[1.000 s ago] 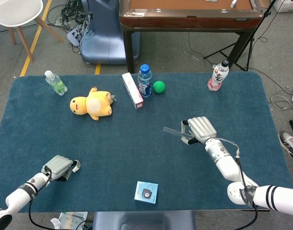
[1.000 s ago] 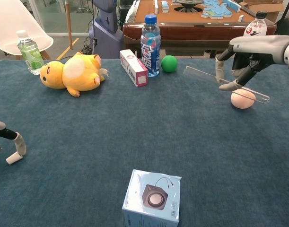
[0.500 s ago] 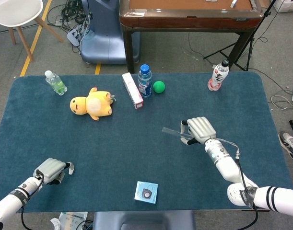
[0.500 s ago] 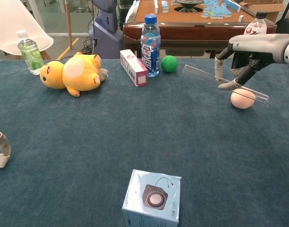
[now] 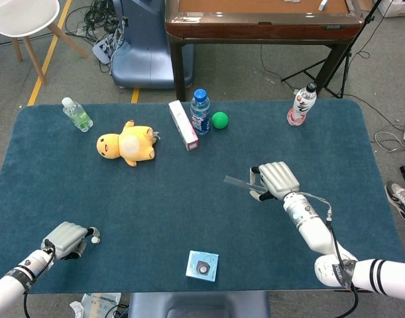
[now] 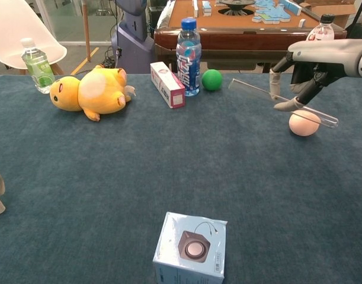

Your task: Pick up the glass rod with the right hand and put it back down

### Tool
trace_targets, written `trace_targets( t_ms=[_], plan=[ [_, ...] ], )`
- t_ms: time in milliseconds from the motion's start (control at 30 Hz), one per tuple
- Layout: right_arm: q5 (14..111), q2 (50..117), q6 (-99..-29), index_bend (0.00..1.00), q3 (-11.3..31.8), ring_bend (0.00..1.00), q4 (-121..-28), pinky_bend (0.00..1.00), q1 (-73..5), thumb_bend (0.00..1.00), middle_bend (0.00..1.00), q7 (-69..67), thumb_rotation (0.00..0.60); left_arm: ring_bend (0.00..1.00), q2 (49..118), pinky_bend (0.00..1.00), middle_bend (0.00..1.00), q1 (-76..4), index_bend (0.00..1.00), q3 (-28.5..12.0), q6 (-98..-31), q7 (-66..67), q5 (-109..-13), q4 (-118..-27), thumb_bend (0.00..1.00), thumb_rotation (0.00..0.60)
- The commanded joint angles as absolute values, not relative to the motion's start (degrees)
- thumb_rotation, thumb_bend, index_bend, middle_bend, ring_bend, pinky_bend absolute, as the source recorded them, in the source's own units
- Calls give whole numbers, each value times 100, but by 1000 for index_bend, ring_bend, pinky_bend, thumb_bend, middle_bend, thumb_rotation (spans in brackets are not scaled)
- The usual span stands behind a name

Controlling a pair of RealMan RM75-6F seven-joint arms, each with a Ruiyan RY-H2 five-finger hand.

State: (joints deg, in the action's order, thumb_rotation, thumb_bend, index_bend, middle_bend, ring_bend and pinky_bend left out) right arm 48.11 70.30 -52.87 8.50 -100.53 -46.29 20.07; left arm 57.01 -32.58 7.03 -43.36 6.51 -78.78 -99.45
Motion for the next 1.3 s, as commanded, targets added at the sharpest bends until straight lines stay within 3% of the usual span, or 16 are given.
trace_targets(
  t_ms=[33,133,200,267,367,433,1300],
  plan=[
    [4820,7023,-5291,648,851,1000,-10051,1000,-4621,497,1000,1996,600,1000,5709,1000,1000,-3210,272,644,-4492,577,-7947,-9938,700,600],
    [4835,7020,-5291,648,853,1000,-10037,1000,-4613,497,1000,1979,600,1000,5799,1000,995,-3100,270,562,-4804,437,-8074,-9810,665,600],
    [4845,7014,-5289,648,854,1000,-10033,1000,-4604,497,1000,1962,600,1000,5921,1000,984,-3012,270,511,-5054,391,-8190,-9649,562,600],
    [4849,7011,-5290,649,856,1000,-10024,1000,-4597,497,1000,1950,600,1000,6029,1000,974,-2946,279,488,-5220,374,-8268,-9522,395,600],
    [4854,7010,-5283,649,853,1000,-10009,1000,-4587,497,1000,1935,600,1000,6199,1000,976,-2858,340,467,-5443,382,-8394,-9351,272,600],
    [4856,7016,-5272,648,848,1000,-9997,1000,-4584,497,1000,1928,600,1000,6334,1000,980,-2798,372,454,-5600,419,-8480,-9222,243,600],
    [4787,7126,-5196,649,829,1000,-9858,1000,-4593,497,1000,1919,600,1000,7023,1000,1000,-2628,445,441,-5613,743,-8348,-8580,225,600]
  ],
)
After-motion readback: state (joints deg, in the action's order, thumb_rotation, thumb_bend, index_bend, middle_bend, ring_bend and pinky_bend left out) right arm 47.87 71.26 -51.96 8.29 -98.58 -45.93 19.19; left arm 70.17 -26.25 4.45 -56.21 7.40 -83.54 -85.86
